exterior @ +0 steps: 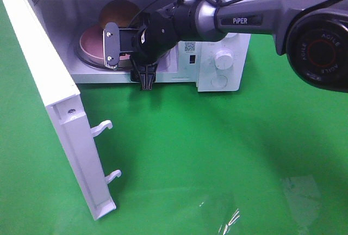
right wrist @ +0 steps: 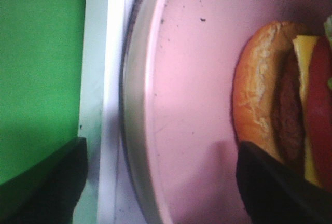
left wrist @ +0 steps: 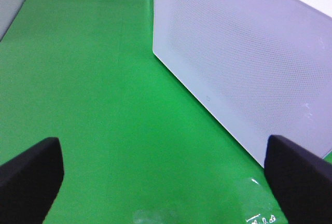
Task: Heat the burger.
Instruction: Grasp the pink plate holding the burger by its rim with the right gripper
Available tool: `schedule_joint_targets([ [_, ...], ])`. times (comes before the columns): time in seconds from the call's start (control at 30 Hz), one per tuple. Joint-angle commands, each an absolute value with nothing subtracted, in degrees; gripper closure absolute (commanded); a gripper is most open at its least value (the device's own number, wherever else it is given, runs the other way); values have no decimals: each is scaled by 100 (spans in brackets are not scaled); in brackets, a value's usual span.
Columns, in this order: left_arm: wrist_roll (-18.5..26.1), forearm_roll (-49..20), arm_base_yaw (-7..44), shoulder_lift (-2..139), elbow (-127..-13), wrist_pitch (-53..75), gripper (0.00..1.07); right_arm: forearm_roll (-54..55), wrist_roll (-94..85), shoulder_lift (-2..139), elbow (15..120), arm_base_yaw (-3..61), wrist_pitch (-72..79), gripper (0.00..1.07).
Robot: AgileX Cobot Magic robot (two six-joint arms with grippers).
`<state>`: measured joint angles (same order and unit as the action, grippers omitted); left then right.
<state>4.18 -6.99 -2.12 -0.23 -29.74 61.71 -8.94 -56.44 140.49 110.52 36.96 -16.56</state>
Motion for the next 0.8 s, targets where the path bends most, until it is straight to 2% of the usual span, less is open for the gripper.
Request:
schedule_joint_targets([
  [0.03,390,-728,-235,-120,-2956,6125,10,-756,-5586,14123,11133,3713,-1587,31],
  [0.8,390,-728,-235,-120,-2956,6125,10,-705,-5541,14295,11276,3833,-1444,31],
])
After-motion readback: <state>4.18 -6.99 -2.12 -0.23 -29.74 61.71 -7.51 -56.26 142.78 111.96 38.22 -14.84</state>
